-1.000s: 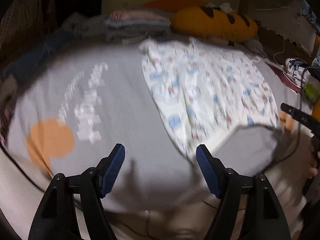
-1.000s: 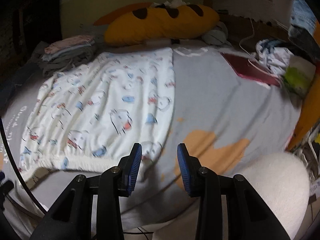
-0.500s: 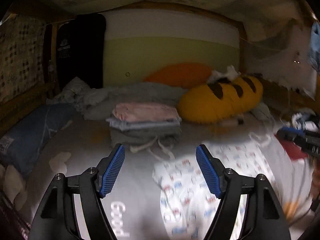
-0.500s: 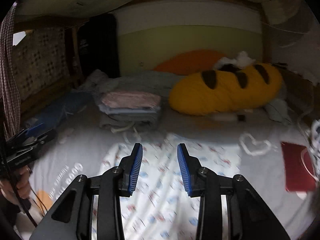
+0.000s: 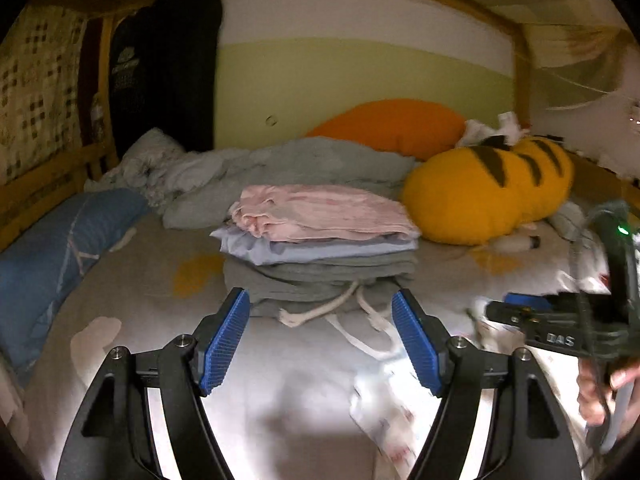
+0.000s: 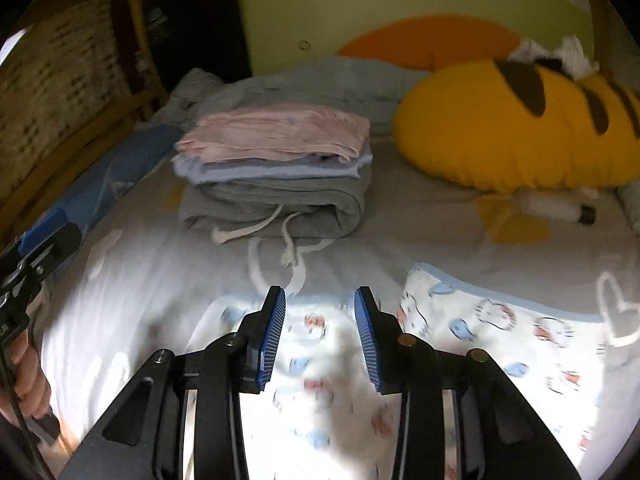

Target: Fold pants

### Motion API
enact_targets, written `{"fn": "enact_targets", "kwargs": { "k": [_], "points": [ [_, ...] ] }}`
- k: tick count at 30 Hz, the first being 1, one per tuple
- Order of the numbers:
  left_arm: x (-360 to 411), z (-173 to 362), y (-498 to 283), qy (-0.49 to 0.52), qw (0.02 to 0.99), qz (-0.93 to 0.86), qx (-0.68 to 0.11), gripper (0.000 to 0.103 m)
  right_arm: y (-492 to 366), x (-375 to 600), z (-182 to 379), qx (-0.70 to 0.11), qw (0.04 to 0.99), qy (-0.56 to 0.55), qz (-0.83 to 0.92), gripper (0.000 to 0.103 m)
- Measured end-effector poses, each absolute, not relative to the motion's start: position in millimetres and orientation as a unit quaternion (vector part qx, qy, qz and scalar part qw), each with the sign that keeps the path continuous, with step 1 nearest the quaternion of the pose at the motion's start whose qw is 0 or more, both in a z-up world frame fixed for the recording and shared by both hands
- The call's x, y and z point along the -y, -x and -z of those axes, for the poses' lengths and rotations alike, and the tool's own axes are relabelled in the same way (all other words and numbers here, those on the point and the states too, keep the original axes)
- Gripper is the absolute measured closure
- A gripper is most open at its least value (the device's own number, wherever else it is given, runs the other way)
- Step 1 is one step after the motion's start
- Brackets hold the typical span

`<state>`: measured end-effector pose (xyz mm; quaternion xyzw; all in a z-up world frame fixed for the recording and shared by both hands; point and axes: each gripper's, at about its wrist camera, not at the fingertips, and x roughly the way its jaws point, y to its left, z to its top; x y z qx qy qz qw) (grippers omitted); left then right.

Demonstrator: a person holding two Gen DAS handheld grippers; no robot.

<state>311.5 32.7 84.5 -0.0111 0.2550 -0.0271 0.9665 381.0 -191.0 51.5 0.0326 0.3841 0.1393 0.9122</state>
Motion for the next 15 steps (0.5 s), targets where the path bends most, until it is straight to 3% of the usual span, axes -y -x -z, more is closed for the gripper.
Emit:
{"fn": "enact_targets", "kwargs": {
  "k": [11, 15],
  "points": [
    [-45, 5, -339, 0.094, 0.932, 0.031, -0.349, 0.033, -403, 198, 11, -0.396, 0.903, -0.019, -0.168, 0.066],
    [-43, 23, -349, 0.103, 0.920, 0.031, -0.378, 0.040, -410, 194, 18, -0.401, 0.903, -0.003, -0.156, 0.066]
  ]
}}
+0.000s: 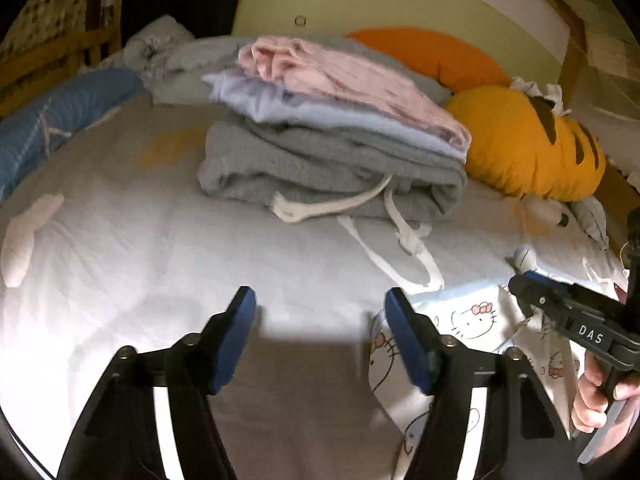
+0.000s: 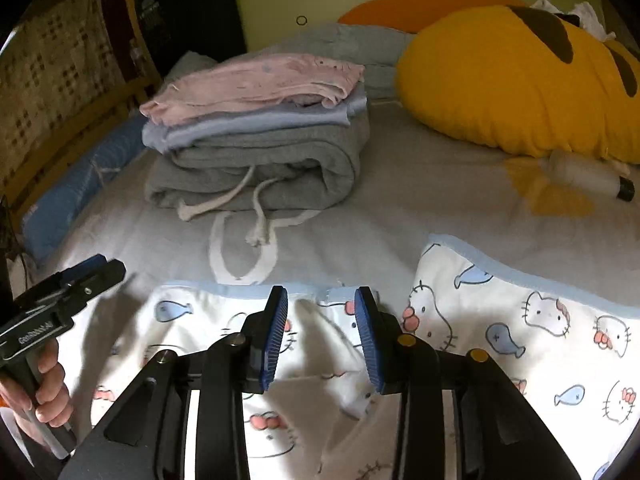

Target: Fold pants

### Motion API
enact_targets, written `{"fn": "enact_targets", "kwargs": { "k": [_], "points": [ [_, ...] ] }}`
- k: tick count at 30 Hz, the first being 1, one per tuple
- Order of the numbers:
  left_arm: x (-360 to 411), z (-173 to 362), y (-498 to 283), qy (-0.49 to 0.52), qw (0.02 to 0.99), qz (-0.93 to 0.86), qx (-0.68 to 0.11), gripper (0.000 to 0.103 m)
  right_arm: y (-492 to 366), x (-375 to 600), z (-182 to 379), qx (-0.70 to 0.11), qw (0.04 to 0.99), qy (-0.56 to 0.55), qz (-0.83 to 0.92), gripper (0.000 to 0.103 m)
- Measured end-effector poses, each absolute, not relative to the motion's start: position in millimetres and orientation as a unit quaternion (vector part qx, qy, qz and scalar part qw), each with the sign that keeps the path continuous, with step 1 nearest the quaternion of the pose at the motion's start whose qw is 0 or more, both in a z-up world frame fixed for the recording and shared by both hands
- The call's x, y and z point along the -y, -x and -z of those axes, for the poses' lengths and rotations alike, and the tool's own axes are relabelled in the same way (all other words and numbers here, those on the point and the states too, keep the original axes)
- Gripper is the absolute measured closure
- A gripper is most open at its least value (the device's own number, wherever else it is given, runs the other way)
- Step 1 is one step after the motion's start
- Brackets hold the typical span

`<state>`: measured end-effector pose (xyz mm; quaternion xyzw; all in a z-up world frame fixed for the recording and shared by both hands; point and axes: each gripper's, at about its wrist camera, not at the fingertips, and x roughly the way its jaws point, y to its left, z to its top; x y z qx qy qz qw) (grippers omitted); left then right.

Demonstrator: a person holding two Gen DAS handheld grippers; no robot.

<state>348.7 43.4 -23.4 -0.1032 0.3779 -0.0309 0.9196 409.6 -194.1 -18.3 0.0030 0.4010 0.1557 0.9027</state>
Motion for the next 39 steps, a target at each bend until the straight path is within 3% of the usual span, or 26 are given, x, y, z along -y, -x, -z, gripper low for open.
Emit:
{"fn": "enact_targets", "kwargs": {
  "k": [11, 12, 13, 16, 20, 32, 34, 36, 39],
  "points": [
    [-50, 34, -343, 0.151, 0.909, 0.031, -0.387, 0.040, -423, 191, 44, -0.440, 0.887, 0.001, -0.141, 0.066],
    [-51, 35, -344, 0.153, 0.908, 0.029, -0.389, 0.040, -423, 189, 46, -0.440, 0.888, 0.008, -0.133, 0.072],
    [-52, 36, -344, 0.156, 0.907, 0.029, -0.391, 0.040, -421, 188, 46, -0.435, 0.892, 0.012, -0.125, 0.086],
    [-53, 39, -345, 0.165, 0.903, 0.033, -0.395, 0.040, -412, 194, 36, -0.403, 0.907, 0.000, -0.121, 0.098],
    [-52, 42, -347, 0.173, 0.897, 0.045, -0.403, 0.040, -400, 220, 13, -0.359, 0.930, -0.025, -0.077, 0.099],
    [-26, 54, -357, 0.192, 0.867, 0.131, -0.440, 0.041, -410, 246, 16, -0.368, 0.929, -0.025, 0.019, 0.099],
    [-18, 54, -359, 0.181, 0.868, 0.138, -0.440, 0.049, -408, 244, 18, -0.369, 0.929, -0.021, 0.017, 0.099],
    [-11, 54, -359, 0.177, 0.868, 0.148, -0.439, 0.065, -408, 245, 18, -0.369, 0.929, -0.023, 0.014, 0.099],
    [-9, 50, -357, 0.205, 0.858, 0.195, -0.429, 0.069, -407, 246, 18, -0.368, 0.929, -0.027, 0.006, 0.099]
  ]
}}
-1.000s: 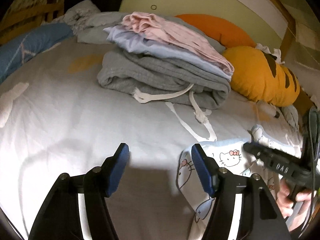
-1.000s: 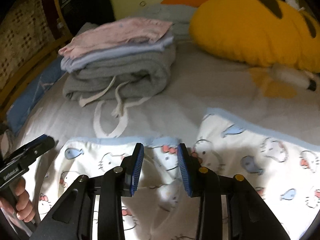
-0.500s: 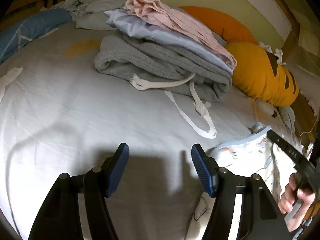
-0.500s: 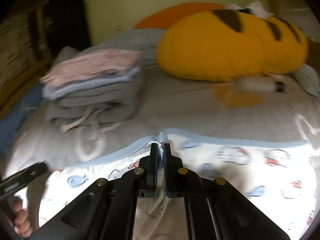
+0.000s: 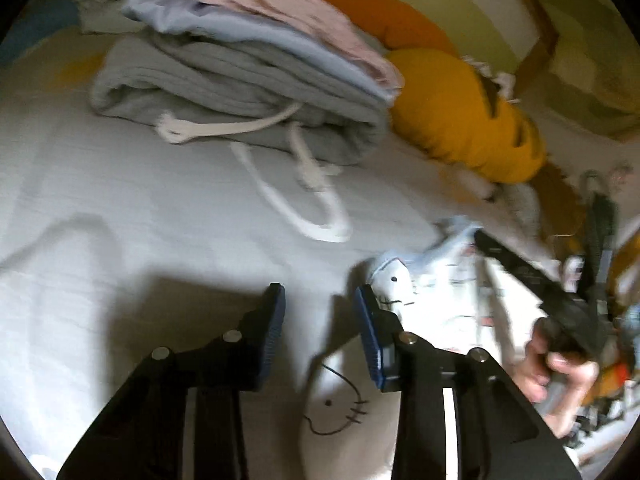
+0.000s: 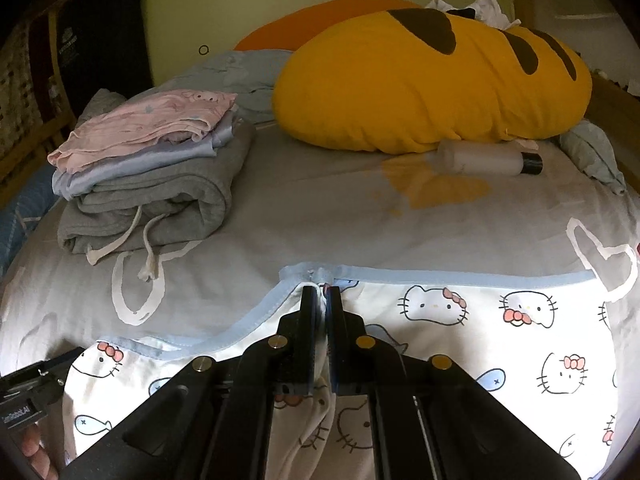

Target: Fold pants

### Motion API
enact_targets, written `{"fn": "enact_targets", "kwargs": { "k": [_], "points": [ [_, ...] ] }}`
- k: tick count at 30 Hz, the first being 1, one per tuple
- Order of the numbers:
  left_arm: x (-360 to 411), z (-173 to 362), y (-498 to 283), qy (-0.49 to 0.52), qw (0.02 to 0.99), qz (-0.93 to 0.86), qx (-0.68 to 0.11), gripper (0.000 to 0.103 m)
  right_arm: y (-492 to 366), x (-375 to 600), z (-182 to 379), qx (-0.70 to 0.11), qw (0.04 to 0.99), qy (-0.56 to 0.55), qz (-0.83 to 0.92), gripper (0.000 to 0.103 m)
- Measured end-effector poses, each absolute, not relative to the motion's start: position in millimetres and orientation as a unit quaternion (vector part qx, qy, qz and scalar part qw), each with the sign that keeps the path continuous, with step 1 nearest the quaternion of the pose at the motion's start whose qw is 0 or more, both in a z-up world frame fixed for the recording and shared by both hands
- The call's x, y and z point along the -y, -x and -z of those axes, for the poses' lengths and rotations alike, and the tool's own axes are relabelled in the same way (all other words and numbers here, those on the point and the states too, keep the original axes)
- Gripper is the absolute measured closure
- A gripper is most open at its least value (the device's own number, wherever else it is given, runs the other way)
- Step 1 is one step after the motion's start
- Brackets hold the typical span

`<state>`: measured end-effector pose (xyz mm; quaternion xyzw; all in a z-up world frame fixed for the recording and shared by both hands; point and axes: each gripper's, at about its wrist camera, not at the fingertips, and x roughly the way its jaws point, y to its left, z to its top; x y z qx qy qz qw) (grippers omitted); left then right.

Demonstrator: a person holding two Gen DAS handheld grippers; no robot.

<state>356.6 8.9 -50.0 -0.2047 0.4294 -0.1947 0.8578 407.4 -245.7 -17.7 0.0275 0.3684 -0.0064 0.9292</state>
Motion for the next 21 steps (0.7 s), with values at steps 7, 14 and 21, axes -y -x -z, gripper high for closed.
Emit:
{"fn": "enact_targets", "kwargs": {
  "k": [7, 14, 21],
  "points": [
    [-4, 47, -356, 0.226, 0.843, 0.240, -0.425, 0.057, -407, 238, 18, -0.366, 0.931, -0.017, -0.006, 0.099],
    [26, 48, -352, 0.169, 0.836, 0.272, -0.446, 0.054, -408, 239, 19, -0.368, 0.929, -0.023, -0.008, 0.099],
    [18, 43, -347, 0.167, 0.857, 0.252, -0.418, 0.093, -408, 239, 18, -0.368, 0.930, -0.024, -0.009, 0.099]
  ]
}}
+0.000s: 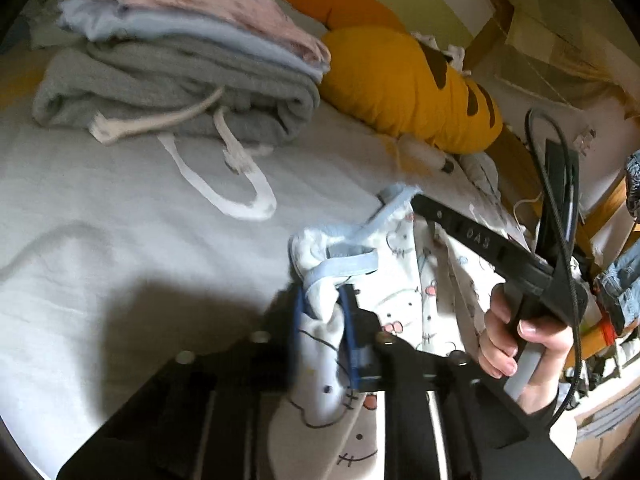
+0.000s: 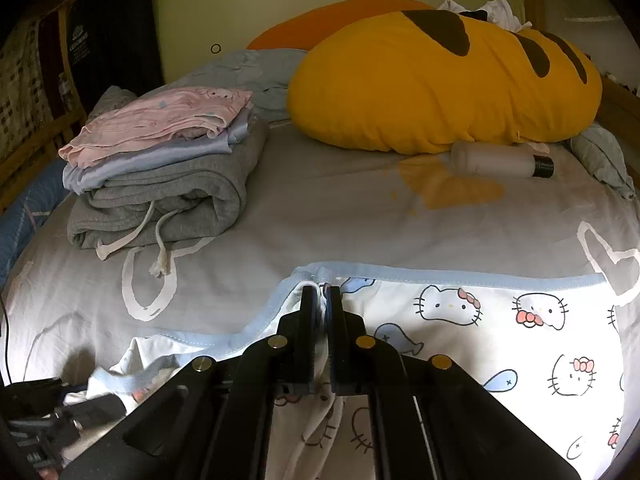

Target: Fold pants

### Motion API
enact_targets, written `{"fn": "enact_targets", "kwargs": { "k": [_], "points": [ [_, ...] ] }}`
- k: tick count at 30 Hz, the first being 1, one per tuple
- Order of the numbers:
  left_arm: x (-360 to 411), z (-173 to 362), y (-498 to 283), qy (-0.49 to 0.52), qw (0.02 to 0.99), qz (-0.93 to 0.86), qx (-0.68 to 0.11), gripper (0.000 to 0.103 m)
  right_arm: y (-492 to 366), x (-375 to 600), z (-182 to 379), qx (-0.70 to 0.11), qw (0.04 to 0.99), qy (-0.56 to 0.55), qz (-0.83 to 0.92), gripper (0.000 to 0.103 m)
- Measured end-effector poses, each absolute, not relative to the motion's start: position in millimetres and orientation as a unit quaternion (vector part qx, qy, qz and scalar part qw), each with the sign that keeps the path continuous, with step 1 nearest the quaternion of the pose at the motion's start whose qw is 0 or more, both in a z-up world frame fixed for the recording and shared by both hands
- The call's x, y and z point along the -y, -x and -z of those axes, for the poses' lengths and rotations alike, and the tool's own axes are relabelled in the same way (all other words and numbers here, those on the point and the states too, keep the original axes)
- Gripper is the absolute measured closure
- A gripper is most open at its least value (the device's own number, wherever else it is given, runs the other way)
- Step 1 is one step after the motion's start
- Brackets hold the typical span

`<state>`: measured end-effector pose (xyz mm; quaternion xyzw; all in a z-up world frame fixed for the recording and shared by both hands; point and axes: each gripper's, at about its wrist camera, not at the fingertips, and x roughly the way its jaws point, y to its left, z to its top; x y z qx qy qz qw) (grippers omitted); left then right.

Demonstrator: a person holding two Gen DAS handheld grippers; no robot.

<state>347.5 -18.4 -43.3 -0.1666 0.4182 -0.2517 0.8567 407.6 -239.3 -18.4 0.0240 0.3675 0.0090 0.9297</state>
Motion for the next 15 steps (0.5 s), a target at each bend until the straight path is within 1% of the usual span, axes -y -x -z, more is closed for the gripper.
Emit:
{"fn": "enact_targets", "kwargs": {
  "k": [1, 3, 5, 10, 12, 15],
  "points": [
    [16, 41, -346, 0.159, 0.865, 0.241, -0.411, 0.093, -407, 239, 18, -0.366, 0.930, -0.025, -0.011, 0.099],
    [10, 33, -341, 0.126, 0.891, 0.200, -0.388, 0.097, -406, 239, 16, -0.361, 0.932, -0.028, -0.018, 0.099],
    [-6, 22, -333, 0.106, 0.919, 0.142, -0.353, 0.097, -403, 238, 12, -0.352, 0.934, -0.036, -0.037, 0.099],
    [-56, 5, -321, 0.141, 0.939, 0.065, -0.307, 0.098, -398, 226, 8, -0.328, 0.939, -0.045, -0.096, 0.099],
    [-66, 3, -317, 0.141, 0.942, 0.041, -0.303, 0.097, -399, 219, 12, -0.334, 0.935, -0.046, -0.111, 0.099],
    [-66, 10, -320, 0.085, 0.944, -0.023, -0.318, 0.097, -398, 207, 16, -0.338, 0.932, -0.026, -0.125, 0.098]
  ]
}}
